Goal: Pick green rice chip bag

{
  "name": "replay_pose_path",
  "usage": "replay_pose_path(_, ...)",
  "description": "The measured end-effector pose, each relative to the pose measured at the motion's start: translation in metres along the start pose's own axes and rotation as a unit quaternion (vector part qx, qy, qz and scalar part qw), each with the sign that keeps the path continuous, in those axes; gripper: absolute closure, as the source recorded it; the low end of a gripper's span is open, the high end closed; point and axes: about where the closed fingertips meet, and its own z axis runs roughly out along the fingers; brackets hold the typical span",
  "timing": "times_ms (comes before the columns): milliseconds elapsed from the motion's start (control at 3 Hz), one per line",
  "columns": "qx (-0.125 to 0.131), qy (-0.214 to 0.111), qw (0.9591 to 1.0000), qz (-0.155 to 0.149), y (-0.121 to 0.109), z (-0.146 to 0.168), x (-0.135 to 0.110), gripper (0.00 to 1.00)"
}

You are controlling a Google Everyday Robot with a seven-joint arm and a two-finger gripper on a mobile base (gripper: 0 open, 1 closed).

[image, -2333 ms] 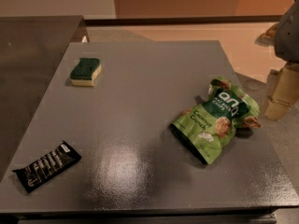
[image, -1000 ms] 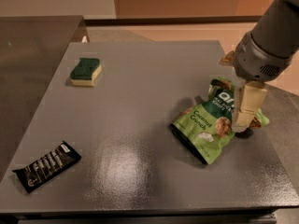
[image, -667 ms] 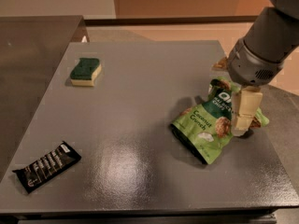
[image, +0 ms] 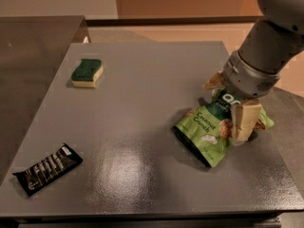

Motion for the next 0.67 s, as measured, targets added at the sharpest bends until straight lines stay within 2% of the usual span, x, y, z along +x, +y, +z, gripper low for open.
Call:
replay_pose_path(333,-0.010,0.005,0.9996,-0.026,0.0075,0.0048,-0.0025,0.41)
replay_pose_path(667,-0.008,0.006,0.9991,-0.041,0.0098,-0.0004,-0.0069,0.64)
